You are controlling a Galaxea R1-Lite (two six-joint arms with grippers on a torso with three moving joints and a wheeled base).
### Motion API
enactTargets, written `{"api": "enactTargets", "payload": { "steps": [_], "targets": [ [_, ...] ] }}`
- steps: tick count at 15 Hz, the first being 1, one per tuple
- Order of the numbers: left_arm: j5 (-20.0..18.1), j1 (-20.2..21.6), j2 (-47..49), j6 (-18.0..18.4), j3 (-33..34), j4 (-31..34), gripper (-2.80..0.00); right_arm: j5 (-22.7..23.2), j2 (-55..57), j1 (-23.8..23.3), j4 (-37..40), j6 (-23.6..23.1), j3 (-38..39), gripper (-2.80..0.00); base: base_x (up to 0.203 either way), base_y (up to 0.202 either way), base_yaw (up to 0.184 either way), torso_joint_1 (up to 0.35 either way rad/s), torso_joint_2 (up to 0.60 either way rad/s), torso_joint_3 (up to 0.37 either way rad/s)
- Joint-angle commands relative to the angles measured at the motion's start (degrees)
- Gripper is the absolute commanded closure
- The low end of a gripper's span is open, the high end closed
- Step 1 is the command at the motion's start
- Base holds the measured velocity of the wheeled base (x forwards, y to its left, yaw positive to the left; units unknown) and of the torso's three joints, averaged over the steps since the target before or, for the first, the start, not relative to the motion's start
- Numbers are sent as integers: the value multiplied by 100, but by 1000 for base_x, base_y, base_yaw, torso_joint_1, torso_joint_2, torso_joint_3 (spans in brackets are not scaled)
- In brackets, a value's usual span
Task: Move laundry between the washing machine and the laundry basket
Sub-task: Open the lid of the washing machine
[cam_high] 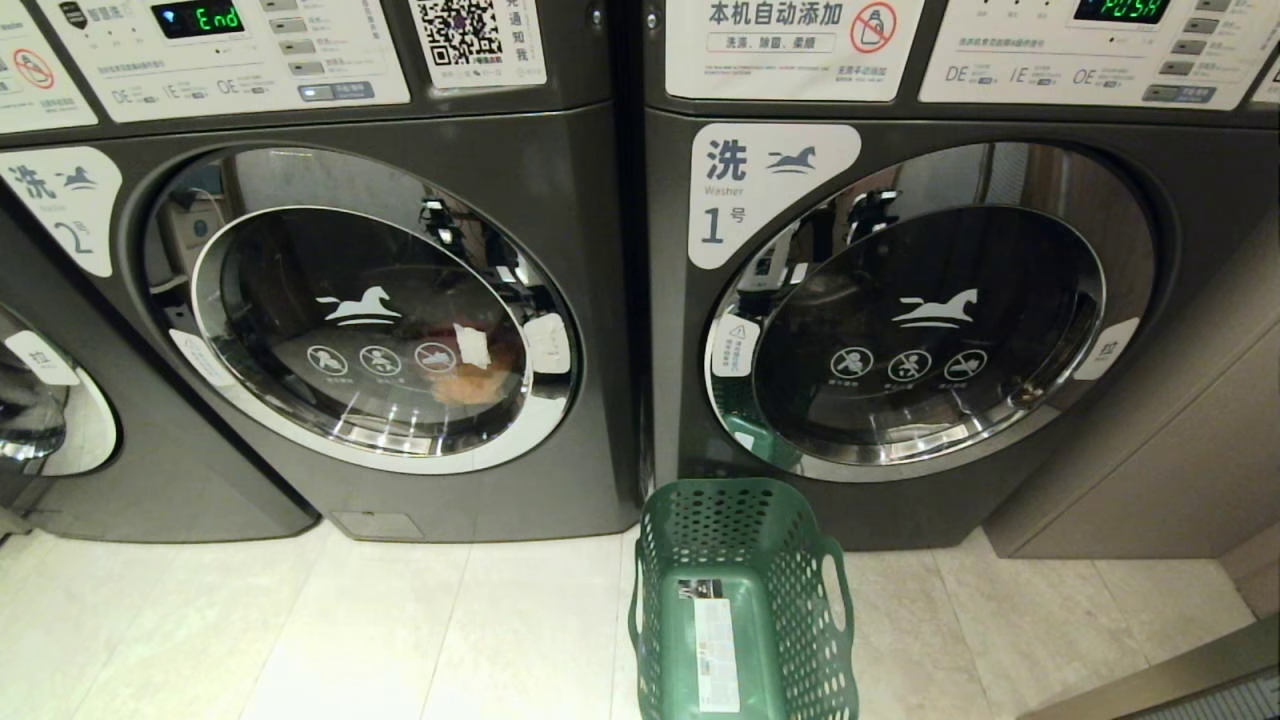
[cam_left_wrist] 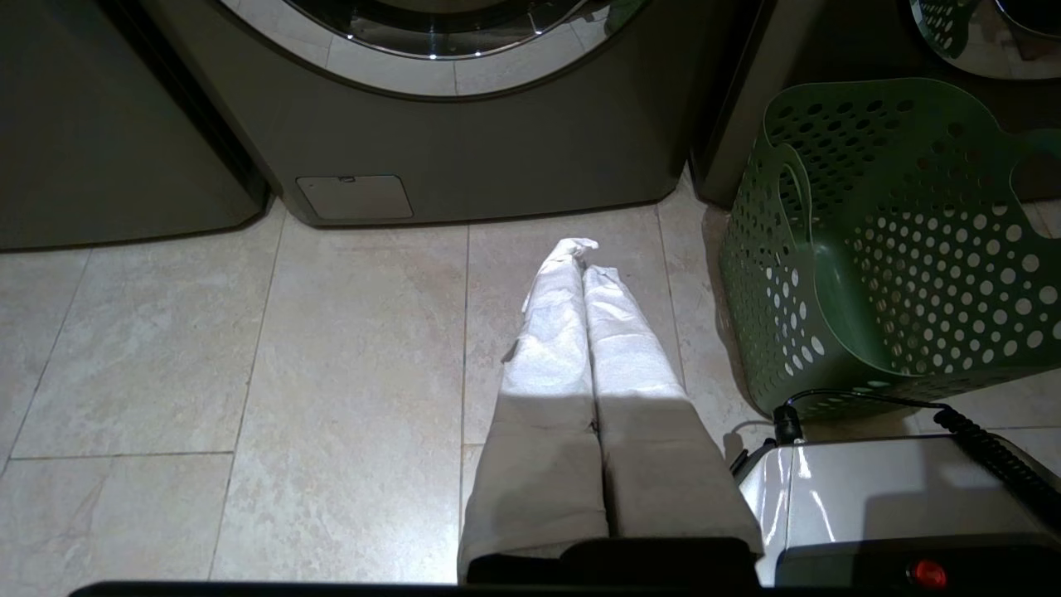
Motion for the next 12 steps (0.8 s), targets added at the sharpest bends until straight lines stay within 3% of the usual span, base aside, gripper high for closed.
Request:
{"api": "enactTargets", "payload": {
  "steps": [1,12],
  "targets": [
    [-21,0,9,1,-3,15,0,-2,9,0,-3,17,0,0,0,0,0,0,0,0],
    [-3,0,9,-34,0,-2,0,-2,9,0,-3,39,0,0,0,0,0,0,0,0]
  ]
}}
